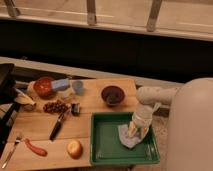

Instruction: Place towel in table surface

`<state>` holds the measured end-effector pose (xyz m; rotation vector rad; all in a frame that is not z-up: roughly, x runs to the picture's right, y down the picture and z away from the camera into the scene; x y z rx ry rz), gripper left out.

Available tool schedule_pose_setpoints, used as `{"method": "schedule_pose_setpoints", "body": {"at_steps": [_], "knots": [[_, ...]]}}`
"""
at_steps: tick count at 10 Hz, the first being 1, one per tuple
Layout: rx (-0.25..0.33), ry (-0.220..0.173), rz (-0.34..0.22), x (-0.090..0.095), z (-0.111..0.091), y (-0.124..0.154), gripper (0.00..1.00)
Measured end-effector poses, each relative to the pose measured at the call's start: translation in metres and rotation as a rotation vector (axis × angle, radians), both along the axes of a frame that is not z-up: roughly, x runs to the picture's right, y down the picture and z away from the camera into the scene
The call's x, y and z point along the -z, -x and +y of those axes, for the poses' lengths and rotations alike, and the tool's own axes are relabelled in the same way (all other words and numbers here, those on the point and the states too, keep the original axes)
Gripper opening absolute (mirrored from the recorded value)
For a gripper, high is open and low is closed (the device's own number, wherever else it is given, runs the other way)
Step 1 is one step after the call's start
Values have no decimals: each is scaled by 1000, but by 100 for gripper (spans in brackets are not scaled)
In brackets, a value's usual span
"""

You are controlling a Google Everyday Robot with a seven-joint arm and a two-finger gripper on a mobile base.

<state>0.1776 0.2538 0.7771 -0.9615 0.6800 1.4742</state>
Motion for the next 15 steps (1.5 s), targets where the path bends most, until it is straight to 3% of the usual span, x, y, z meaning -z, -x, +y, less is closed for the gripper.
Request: {"method": "schedule_pose_setpoints", "body": {"at_steps": [3,4,7,8,11,13,15], "knots": [[19,-18,-18,4,-2,7,5],[18,-31,-21,7,-7,9,1],[10,-135,-43,31,-53,19,0],[16,-189,-64,44,-78,30,0],[27,-367,-175,79,-154,88,0],[15,-450,-261,90,-182,135,0],[11,-460,-268,91,-185,138,0]]}}
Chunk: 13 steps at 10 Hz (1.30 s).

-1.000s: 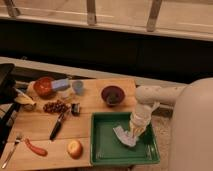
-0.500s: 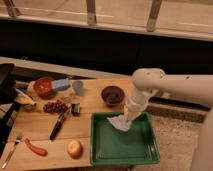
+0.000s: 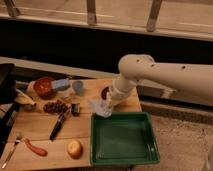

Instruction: Place towel in table surface

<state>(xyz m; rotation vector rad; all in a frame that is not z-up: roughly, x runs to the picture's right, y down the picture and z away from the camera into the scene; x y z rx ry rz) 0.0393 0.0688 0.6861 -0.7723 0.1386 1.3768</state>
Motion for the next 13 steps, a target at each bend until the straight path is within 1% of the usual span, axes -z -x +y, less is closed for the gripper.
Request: {"method": "schedule_pose_setpoints", "body": {"at_steps": [4,5,7,9,10,12,13], "knots": [[0,-1,0,-1,0,1,0],[-4,-13,-3,-6,0,-1,0],[1,-25,-37,-24,-1,17,0],[10,-24,-84,-44,-3,50,0],[18,-18,-114,-57,-2,71,6],[32,-14,-154,-73,0,94,22],[39,-17,-180,-82,0,106,31]]}}
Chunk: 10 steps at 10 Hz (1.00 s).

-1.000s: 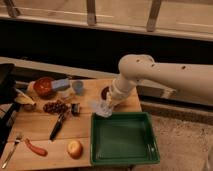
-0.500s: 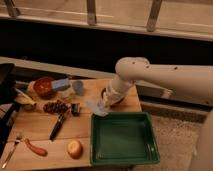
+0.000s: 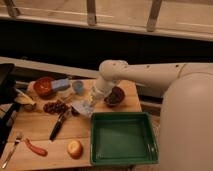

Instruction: Place towel in table surface

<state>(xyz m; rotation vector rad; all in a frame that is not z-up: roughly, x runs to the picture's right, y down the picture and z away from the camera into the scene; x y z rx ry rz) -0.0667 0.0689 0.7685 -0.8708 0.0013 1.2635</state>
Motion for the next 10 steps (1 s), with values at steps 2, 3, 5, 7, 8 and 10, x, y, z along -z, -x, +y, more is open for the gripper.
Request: {"method": "schedule_pose_setpoints", "body": {"at_steps": [2,3,5,7,8,10], "knots": [[-9,-59,-62,-15,-6,9,53],[-15,-93,-67,-22,-15,5,64],[-21,-131,-59,-35,-33,0,79],[-36,-153,-30,-50,-51,-19,80],[-36,-154,-31,-51,-53,-18,80],[-35,-152,-31,-51,-52,-18,80]]}}
